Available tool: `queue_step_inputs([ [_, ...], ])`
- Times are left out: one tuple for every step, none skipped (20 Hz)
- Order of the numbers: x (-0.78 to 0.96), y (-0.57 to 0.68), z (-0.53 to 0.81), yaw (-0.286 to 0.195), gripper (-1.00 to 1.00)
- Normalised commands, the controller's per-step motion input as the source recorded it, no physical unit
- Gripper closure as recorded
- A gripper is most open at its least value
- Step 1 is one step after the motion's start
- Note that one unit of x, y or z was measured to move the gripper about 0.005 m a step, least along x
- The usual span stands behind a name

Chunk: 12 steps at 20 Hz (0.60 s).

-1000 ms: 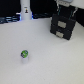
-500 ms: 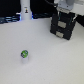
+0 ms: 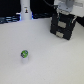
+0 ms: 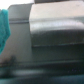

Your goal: Open the kcup holder, insert the kcup into the holder, and close the kcup holder

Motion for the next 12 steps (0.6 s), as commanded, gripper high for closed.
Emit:
queue_step_inputs([
  [-0.26,-0.24,0.05,-0.001,-1.0],
  [-0.17,-0.17,0.0,-0.001,-1.0],
  [-0.01,-0.09,0.0,0.0,-1.0],
  [-0.31,0.01,-0.36,0.0,-1.0],
  [-0.33,0.01,-0.41,0.003,-1.0],
  [-0.31,0.03,-0.44,0.006,-1.0],
  [-0.29,0.04,-0.46,-0.003,-1.0],
  [-0.29,0.04,-0.46,0.005,-1.0],
  [-0.29,0.05,-0.47,0.006,-1.0],
  [-0.3,0.05,-0.48,0.007,-1.0],
  [-0.3,0.04,-0.49,0.007,-1.0],
  [-0.31,0.04,-0.5,0.009,-1.0],
])
